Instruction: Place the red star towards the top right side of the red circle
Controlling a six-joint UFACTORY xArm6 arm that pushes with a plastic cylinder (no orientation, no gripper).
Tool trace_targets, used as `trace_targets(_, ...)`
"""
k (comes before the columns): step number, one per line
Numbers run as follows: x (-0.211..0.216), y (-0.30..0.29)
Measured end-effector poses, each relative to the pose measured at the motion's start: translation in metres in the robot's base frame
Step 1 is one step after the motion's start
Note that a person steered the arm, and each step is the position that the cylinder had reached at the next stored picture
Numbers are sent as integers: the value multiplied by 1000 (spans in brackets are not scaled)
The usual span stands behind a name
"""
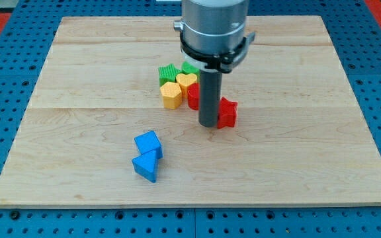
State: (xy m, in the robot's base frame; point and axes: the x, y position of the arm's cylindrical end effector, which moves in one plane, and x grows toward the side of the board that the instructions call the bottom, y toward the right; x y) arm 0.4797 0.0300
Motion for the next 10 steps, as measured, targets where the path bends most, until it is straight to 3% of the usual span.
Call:
trace_targets(1,23,-5)
trace_targets(2,38,45)
trace_targets(4,-28,10)
trace_targets(7,-59,12)
trace_targets(8,-70,61)
trace_targets(10,-75,51)
